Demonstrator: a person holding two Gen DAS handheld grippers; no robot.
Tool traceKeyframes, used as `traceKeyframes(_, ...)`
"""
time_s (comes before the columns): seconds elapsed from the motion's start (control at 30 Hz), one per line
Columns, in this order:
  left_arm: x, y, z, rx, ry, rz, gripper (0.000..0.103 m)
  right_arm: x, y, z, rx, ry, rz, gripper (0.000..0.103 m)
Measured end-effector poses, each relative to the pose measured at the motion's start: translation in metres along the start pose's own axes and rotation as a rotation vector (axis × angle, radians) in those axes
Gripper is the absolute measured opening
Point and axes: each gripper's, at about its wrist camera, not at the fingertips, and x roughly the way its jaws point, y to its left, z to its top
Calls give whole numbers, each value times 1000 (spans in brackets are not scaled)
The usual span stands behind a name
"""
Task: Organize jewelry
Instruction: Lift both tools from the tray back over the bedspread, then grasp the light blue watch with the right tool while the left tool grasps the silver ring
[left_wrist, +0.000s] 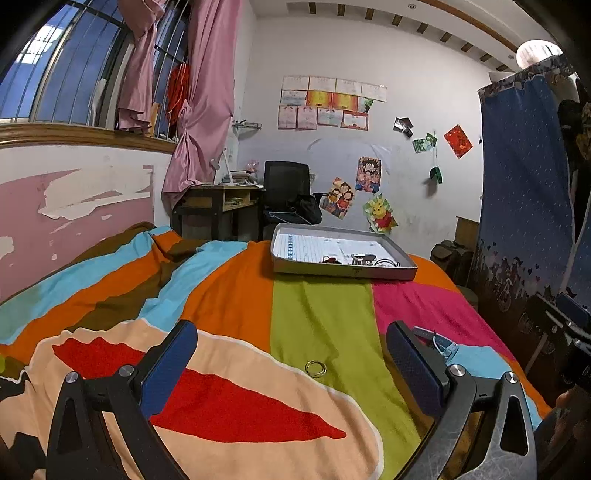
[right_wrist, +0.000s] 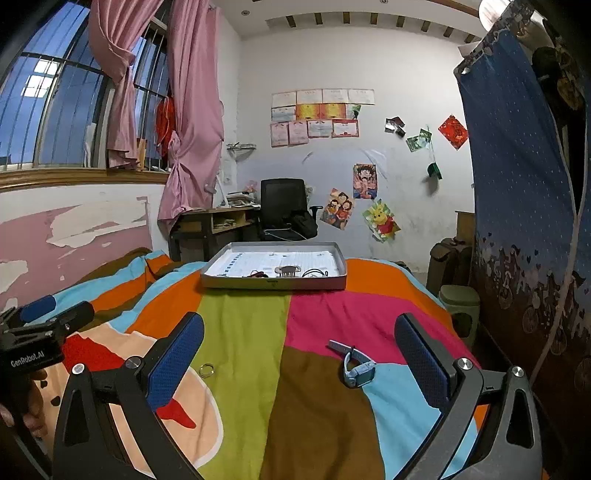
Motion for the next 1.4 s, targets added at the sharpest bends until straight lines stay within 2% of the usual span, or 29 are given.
traceKeyframes(0.2,12,-3,3,8,16,14,103,8,-4,1,30,7,5,102)
traceKeyframes(0.47,34,-16,14,29,-1,12,103,27,-9,7,31,-2,1,102)
traceKeyframes(0.77,78,-28,19,32,11,-2,103,62,-24,16,51,18,-11,102)
traceKeyframes(0.93,106,-34,20,24,13,-8,103,91,-39,18,65,50,-12,102)
traceKeyframes(1.1,132,-37,17,11,15,-11,103,125,-47,25,21,41,-21,102)
traceKeyframes(1.23,154,-34,9,0,46,-11,103,157,-58,28,7,50,-44,102)
traceKeyframes(1.4,178,-34,-4,-3,95,-11,103,197,-73,20,37,104,-64,102)
